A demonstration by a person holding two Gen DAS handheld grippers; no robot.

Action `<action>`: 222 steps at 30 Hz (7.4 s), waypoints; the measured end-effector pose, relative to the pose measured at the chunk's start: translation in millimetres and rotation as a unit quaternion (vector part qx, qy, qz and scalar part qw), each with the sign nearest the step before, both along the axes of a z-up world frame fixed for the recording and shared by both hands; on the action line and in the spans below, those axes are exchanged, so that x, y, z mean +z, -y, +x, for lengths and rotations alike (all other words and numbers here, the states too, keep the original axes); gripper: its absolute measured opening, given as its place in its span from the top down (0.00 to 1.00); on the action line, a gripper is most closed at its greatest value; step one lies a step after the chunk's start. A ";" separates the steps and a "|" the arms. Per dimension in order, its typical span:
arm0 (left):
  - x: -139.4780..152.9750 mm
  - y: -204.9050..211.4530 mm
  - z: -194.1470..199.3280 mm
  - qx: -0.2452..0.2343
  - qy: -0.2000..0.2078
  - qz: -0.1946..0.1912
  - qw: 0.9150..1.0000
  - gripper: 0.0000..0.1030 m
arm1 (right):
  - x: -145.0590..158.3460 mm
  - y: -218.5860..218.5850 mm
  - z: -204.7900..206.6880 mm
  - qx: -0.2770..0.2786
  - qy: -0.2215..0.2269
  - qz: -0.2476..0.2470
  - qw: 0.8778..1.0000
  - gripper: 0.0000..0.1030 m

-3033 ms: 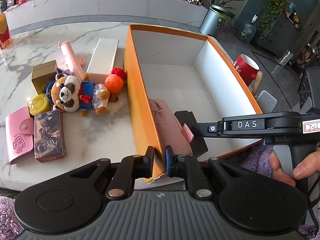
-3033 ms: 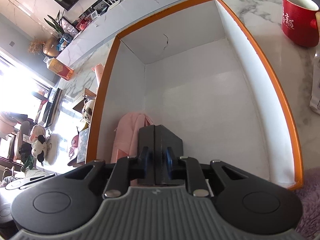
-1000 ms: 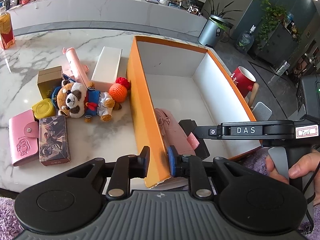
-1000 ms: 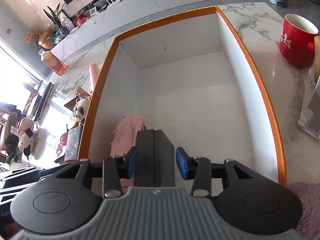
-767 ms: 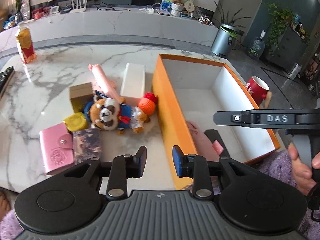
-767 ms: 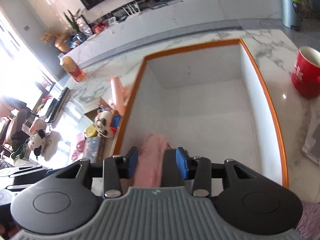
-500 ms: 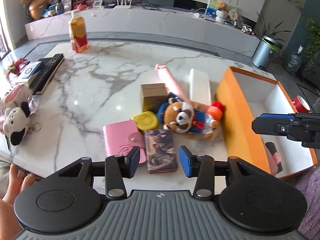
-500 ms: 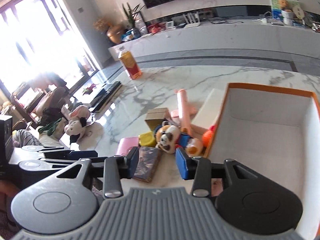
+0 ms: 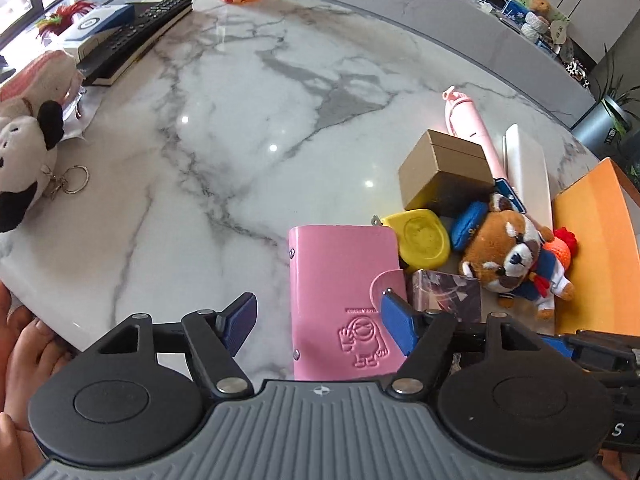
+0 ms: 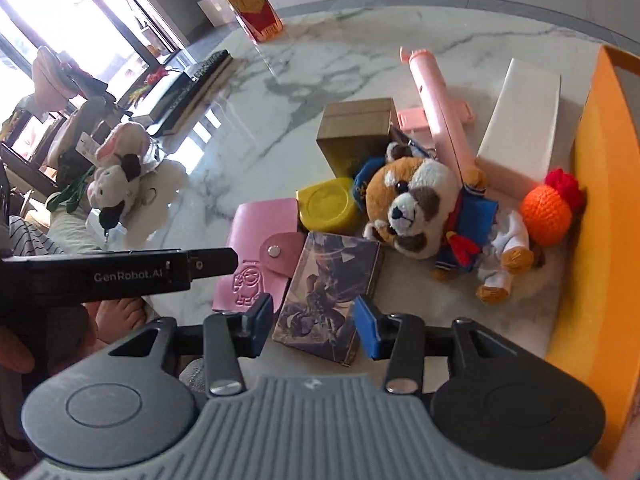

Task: Organize objects
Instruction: 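Reach the left gripper to the pink card wallet and grasp it, then grasp the printed card box with the right gripper while the left lifts the wallet, then lift the card box with the right gripper while the left holds the wallet, then carry the pink wallet and card box over the orange shoe box with both grippers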

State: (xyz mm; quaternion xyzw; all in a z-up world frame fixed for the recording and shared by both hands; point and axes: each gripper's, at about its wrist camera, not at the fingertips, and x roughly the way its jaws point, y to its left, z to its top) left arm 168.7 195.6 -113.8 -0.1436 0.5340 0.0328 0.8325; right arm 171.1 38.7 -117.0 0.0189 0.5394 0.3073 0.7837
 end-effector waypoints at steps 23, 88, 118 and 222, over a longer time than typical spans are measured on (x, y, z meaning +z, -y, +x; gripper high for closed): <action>7.0 11.9 0.1 0.001 0.032 0.027 0.999 0.69 | -32.4 5.0 18.6 -0.025 -0.048 0.021 0.998 0.59; 33.4 15.0 -57.1 0.017 0.024 -0.005 1.000 0.80 | -34.5 -38.5 -33.0 0.009 0.112 -0.106 0.988 0.32; 78.6 53.7 -115.0 -0.024 0.065 0.005 0.998 0.79 | 1.2 20.5 -88.2 0.140 0.076 -0.046 0.986 0.72; 124.9 243.4 -55.9 -0.211 0.112 -0.163 0.957 0.80 | 123.8 280.2 -107.5 -0.242 0.185 0.022 0.952 0.76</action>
